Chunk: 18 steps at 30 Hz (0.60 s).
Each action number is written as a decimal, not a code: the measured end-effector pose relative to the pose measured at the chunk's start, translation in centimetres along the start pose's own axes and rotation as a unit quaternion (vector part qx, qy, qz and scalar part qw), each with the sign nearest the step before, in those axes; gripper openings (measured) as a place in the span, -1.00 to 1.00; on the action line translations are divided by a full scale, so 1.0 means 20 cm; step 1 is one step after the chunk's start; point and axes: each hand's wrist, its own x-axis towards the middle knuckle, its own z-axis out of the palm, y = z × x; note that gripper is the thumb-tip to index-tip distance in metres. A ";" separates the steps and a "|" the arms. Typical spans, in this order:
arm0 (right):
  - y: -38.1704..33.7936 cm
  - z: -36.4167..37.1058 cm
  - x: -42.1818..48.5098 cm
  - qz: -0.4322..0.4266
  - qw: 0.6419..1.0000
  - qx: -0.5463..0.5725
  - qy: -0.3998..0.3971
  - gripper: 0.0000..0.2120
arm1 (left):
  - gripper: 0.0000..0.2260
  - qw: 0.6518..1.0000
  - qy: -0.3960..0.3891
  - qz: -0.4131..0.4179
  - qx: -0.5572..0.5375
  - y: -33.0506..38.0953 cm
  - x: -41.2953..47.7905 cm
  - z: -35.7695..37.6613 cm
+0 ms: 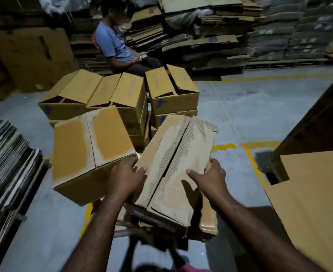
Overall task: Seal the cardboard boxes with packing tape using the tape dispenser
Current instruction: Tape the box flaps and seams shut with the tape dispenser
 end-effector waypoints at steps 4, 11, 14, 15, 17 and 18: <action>0.15 0.10 0.03 0.118 0.990 0.035 -0.069 0.07 | -0.33 0.983 -0.117 -0.096 0.102 -0.10 0.05 0.03; 0.27 0.11 0.07 0.073 0.973 0.133 -0.171 -0.50 | -0.43 0.989 -0.077 -0.066 0.104 -0.08 0.02 0.13; 0.21 0.00 0.09 0.051 0.981 0.117 -0.143 -0.48 | -0.41 0.992 -0.023 -0.018 0.126 0.06 -0.02 0.14; 0.18 -0.05 0.10 0.047 0.983 0.111 -0.139 -0.48 | -0.41 0.992 -0.005 -0.002 0.123 0.11 -0.03 0.14; 0.11 -0.15 0.11 0.038 0.983 0.123 -0.131 -0.58 | -0.41 0.993 0.030 0.027 0.107 0.23 -0.04 0.12; 0.07 -0.19 0.11 0.028 0.983 0.132 -0.124 -0.62 | -0.39 0.994 0.043 0.039 0.098 0.28 -0.04 0.12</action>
